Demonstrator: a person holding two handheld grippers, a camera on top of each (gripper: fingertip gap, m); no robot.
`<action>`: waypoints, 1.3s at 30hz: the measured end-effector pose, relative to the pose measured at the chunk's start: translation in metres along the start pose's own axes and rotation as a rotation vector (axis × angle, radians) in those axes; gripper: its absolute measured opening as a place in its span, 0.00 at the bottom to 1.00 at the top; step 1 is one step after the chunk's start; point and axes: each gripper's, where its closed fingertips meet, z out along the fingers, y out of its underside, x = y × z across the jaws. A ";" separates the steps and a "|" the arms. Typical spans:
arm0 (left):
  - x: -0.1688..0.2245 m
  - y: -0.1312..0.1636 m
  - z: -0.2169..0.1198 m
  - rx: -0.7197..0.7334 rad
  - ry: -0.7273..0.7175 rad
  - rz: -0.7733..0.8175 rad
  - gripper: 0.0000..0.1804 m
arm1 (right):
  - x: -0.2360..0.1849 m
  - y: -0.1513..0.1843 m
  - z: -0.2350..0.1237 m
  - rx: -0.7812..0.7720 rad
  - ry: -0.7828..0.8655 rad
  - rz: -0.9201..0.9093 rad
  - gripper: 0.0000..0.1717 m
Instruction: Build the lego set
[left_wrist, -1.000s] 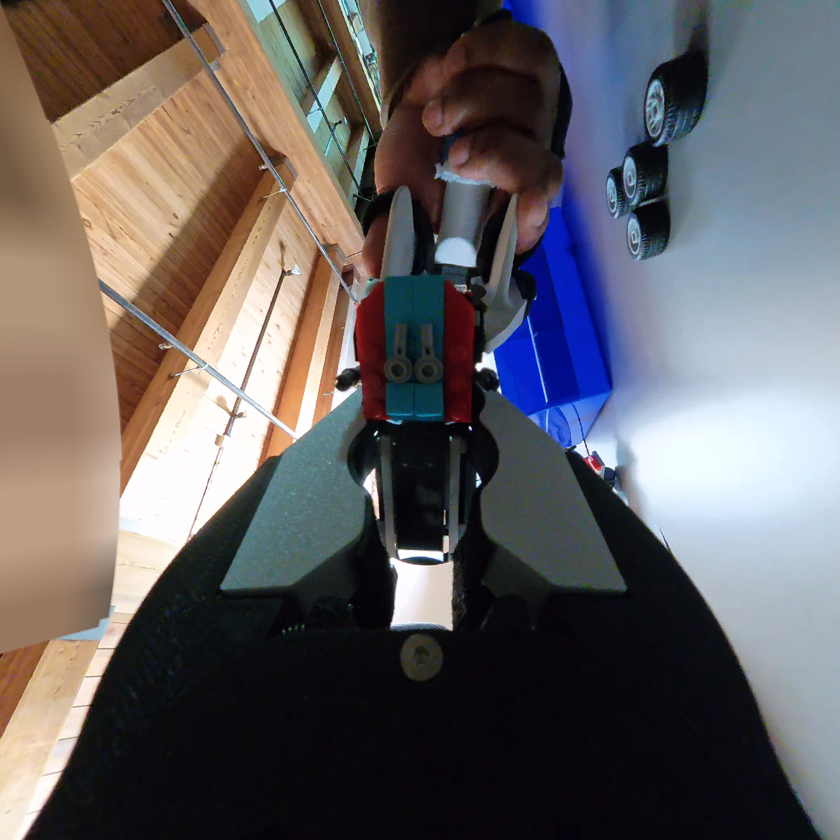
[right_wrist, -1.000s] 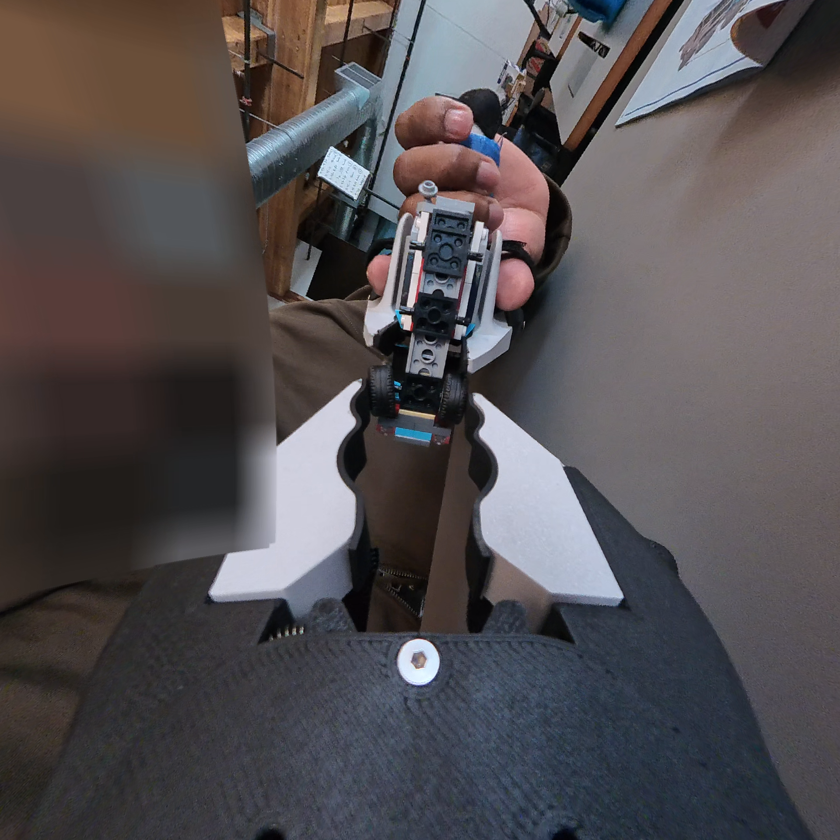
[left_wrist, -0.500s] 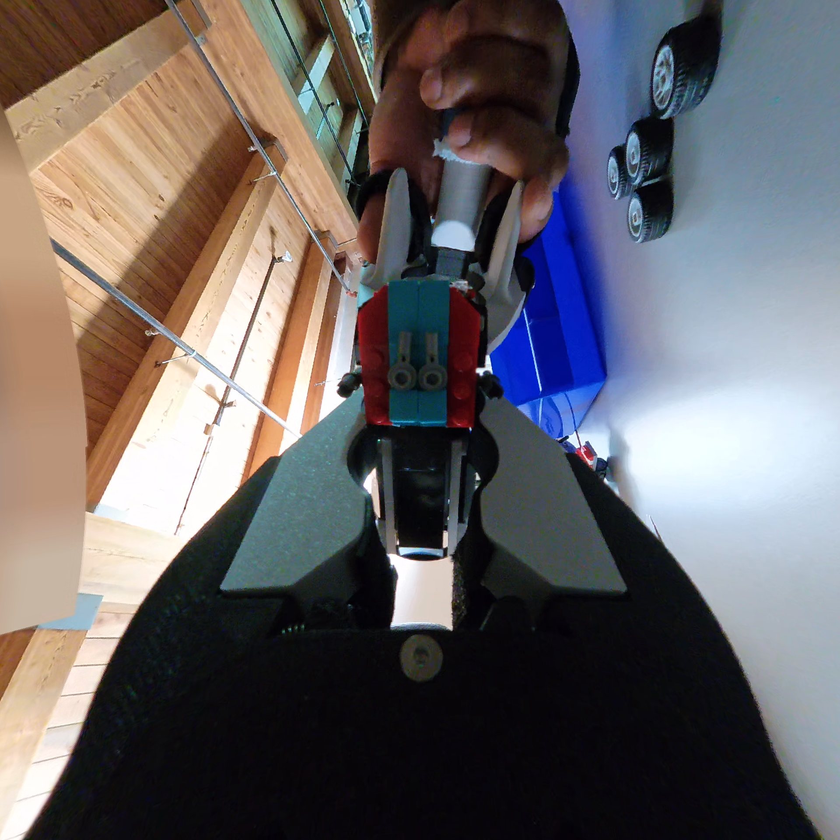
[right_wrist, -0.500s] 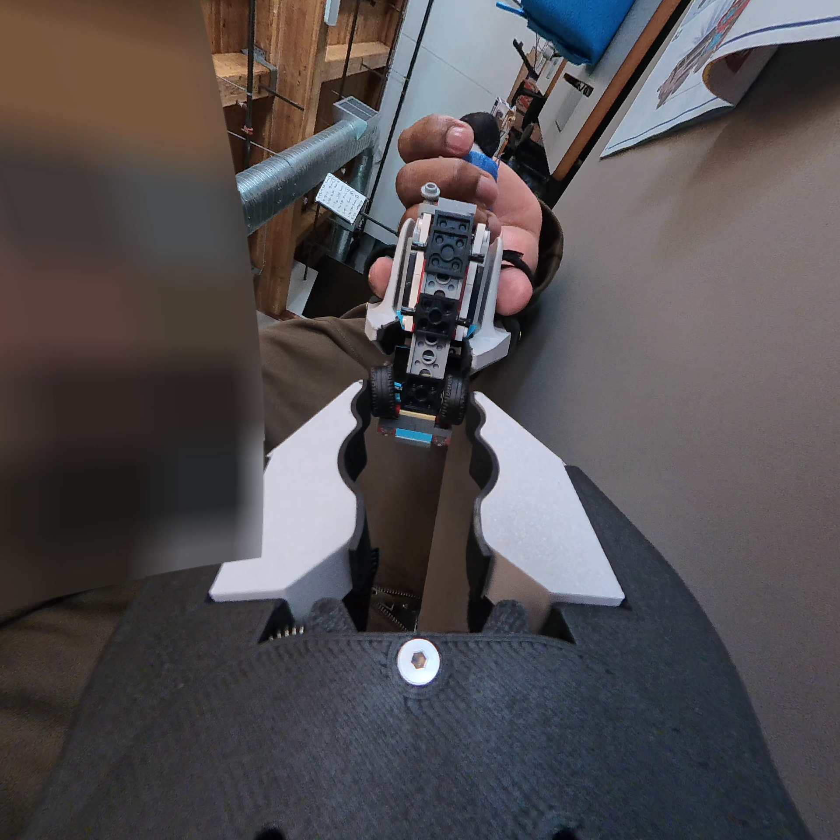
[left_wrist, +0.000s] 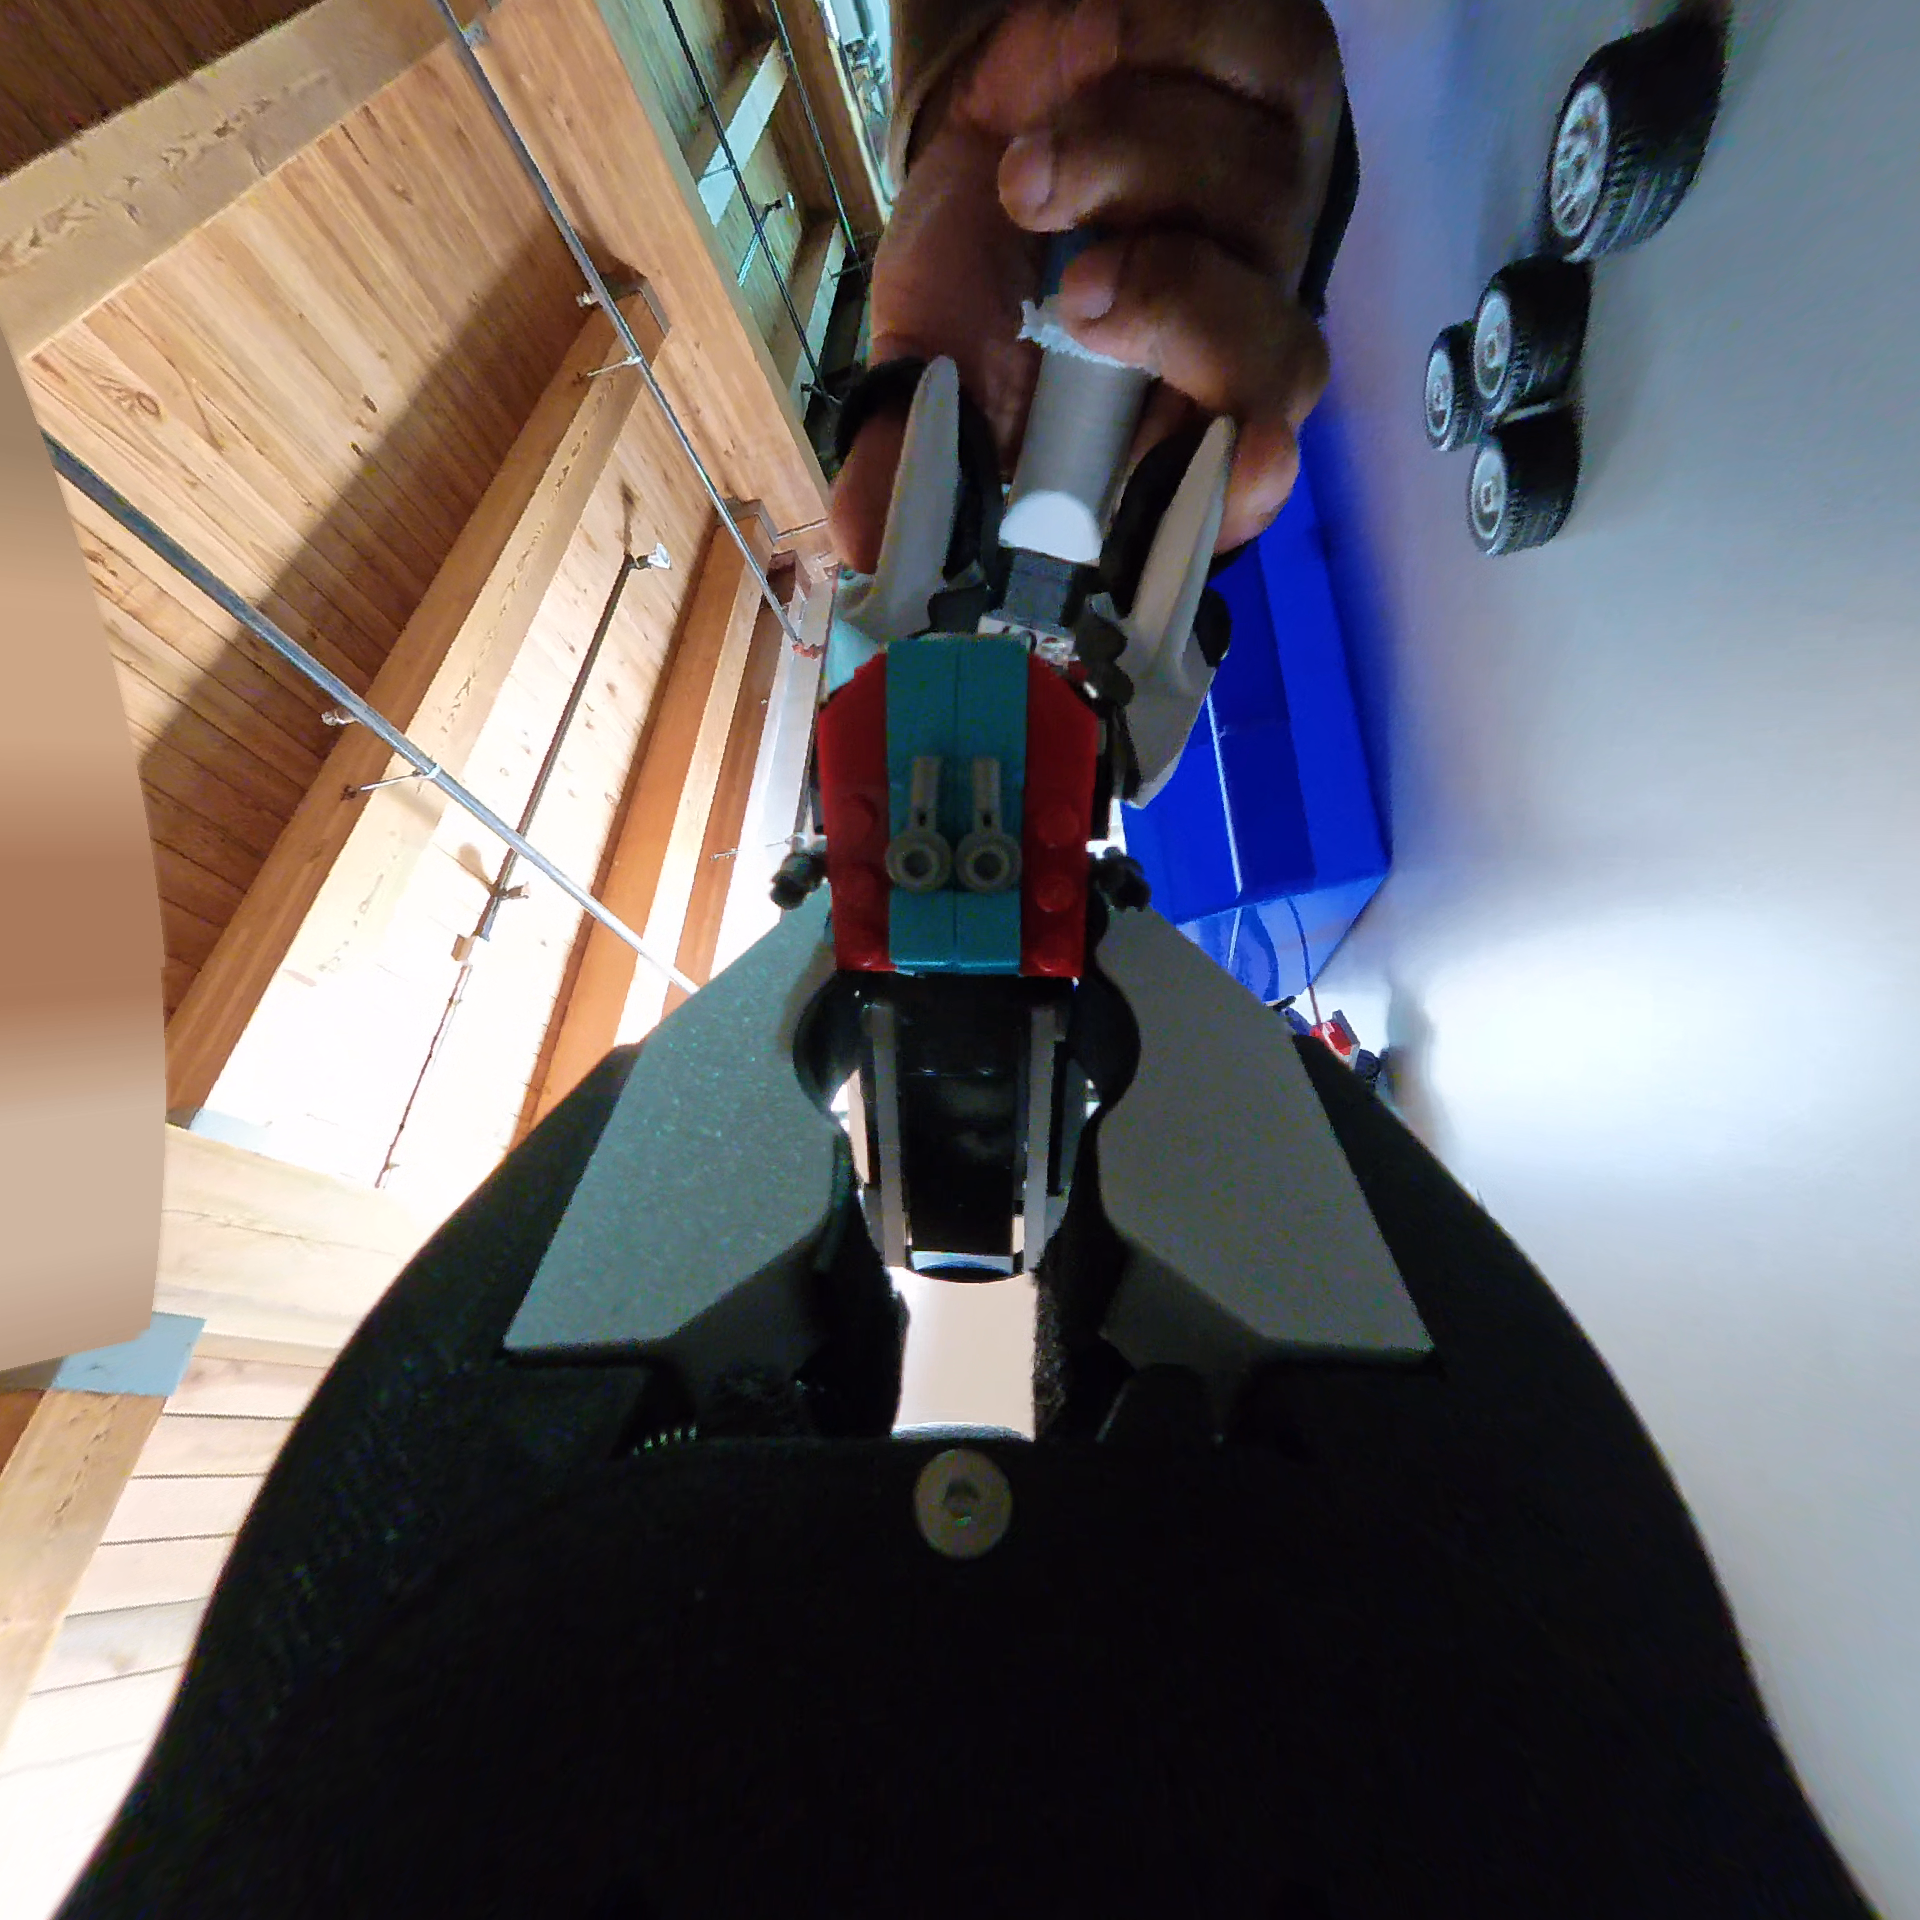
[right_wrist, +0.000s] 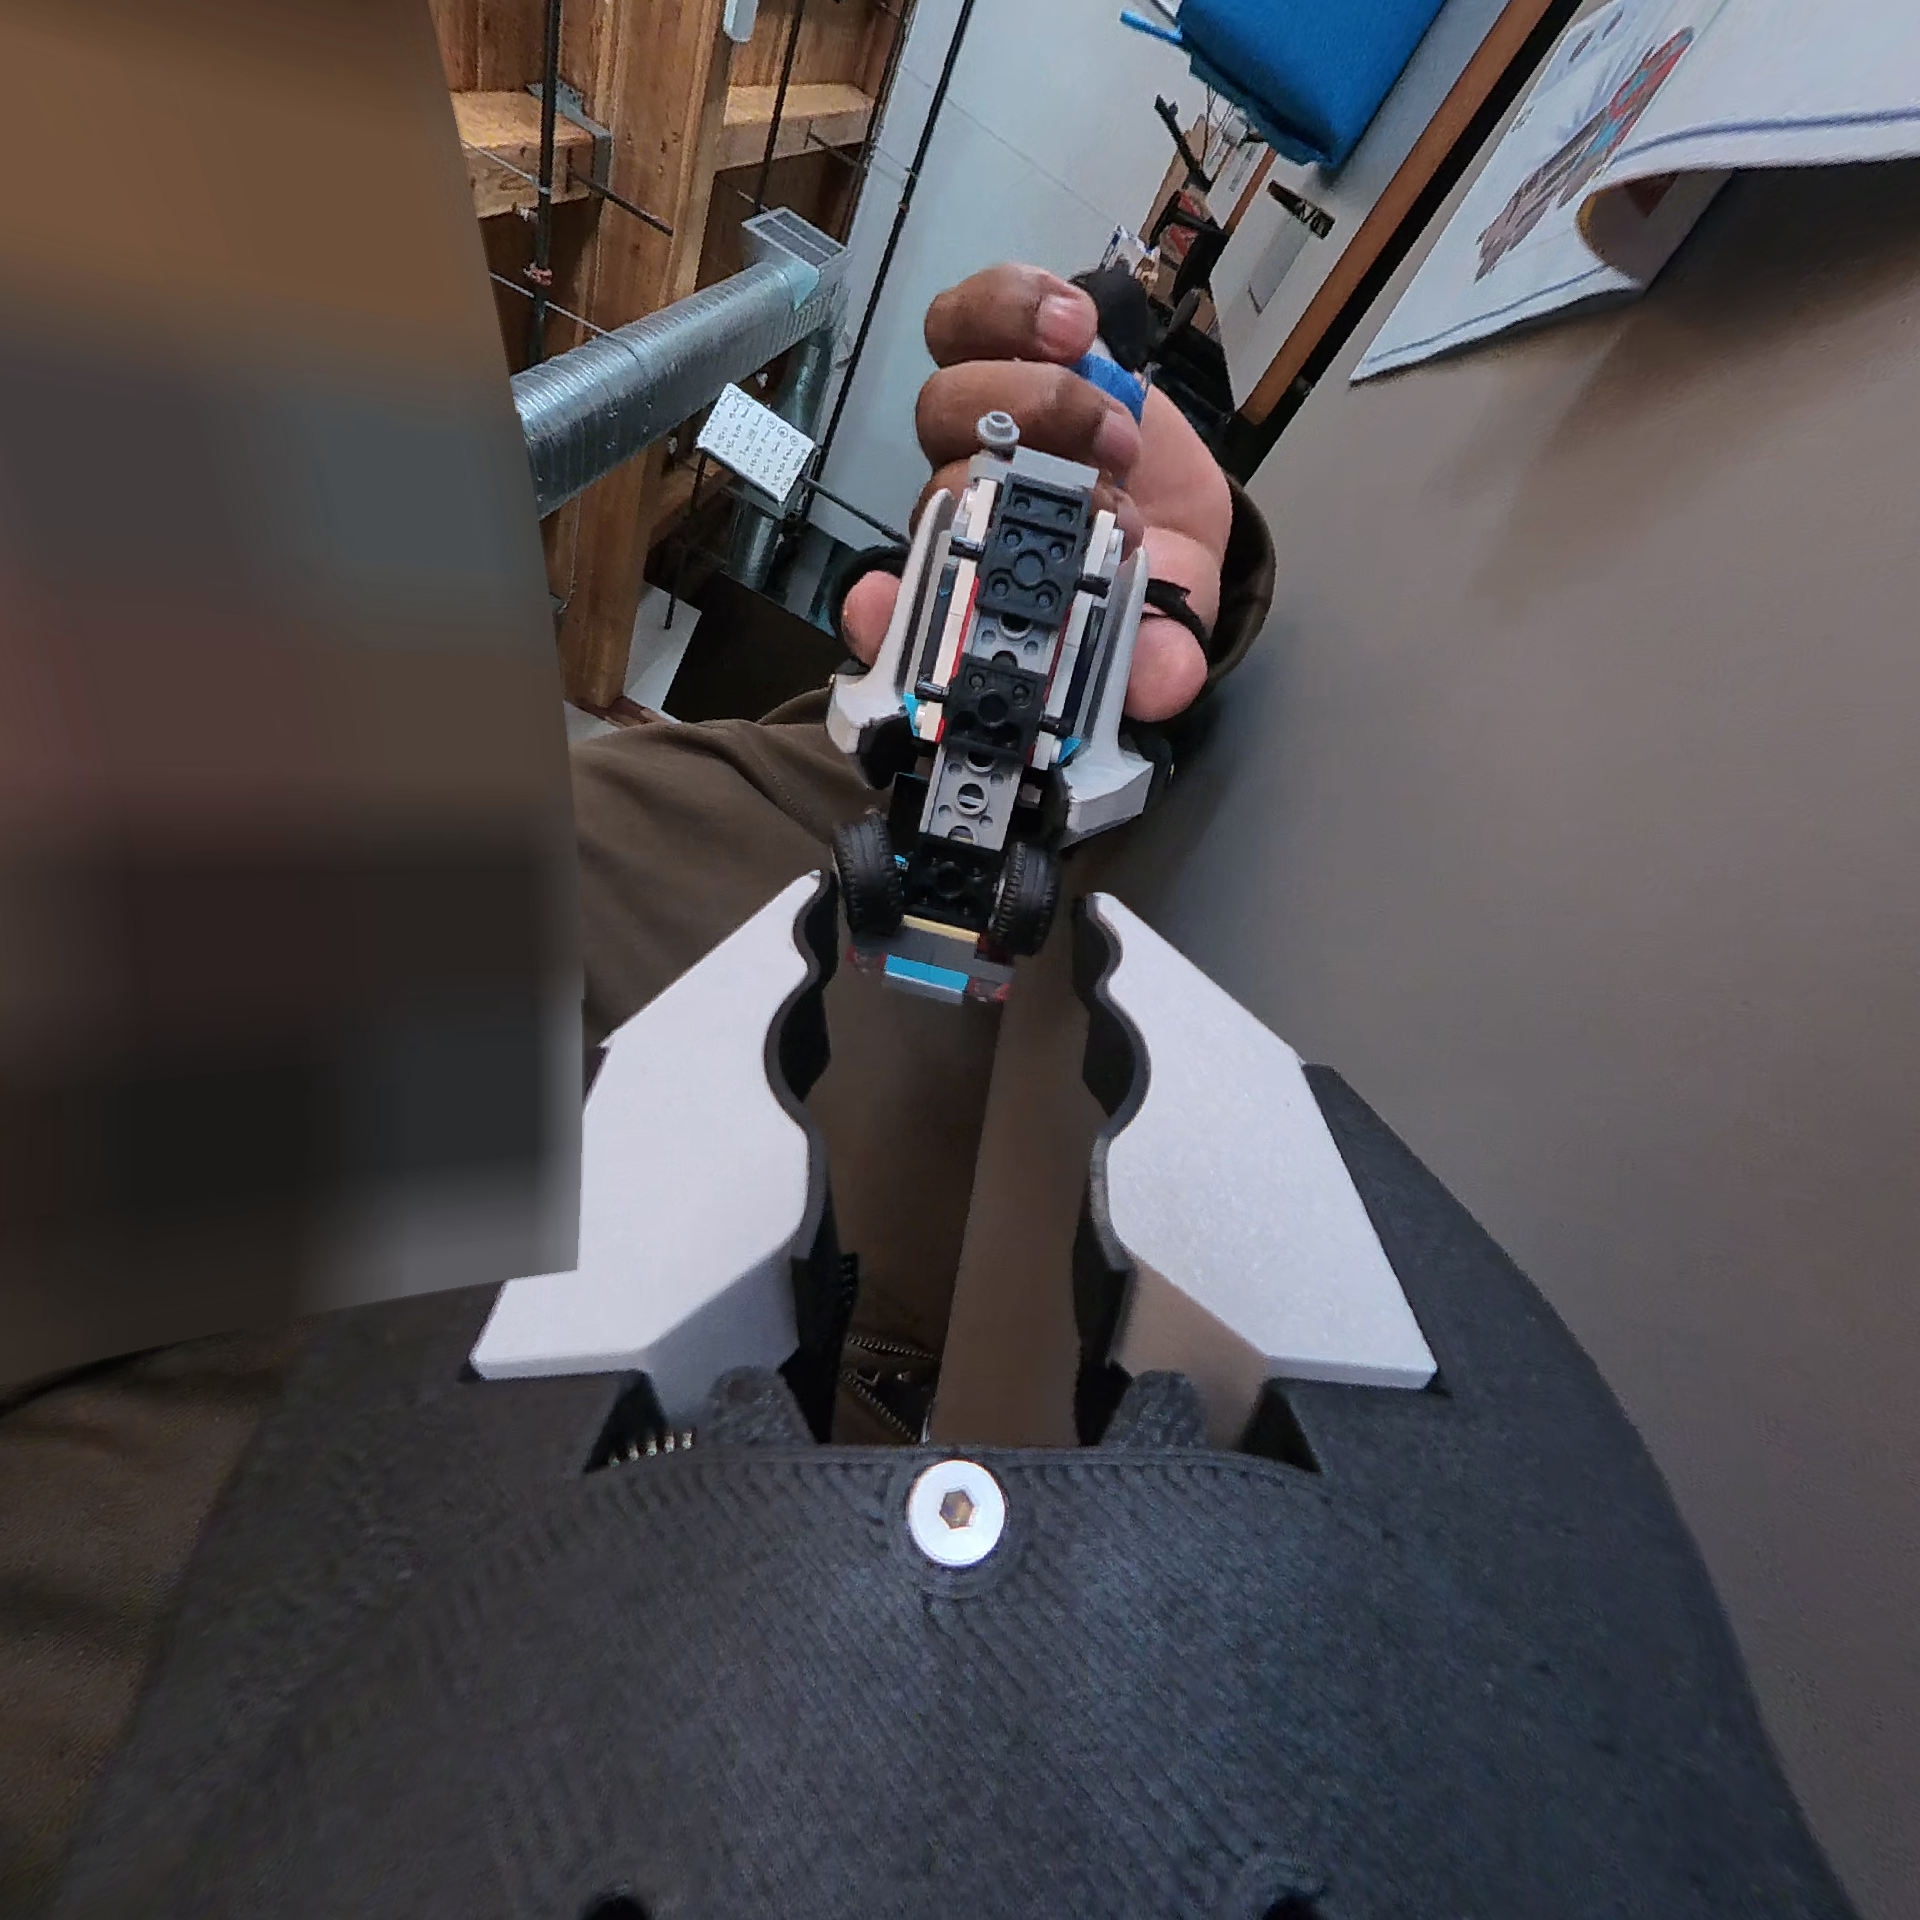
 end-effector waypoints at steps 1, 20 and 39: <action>0.000 0.001 0.000 -0.002 -0.001 -0.007 0.21 | 0.001 -0.001 -0.001 0.003 0.004 -0.004 0.27; 0.024 0.013 0.004 -0.044 0.113 -0.046 0.21 | 0.003 -0.011 -0.013 -0.014 0.468 -0.600 0.18; 0.034 0.009 0.005 -0.035 0.167 -0.027 0.20 | 0.010 0.011 0.002 -0.106 0.586 -0.692 0.13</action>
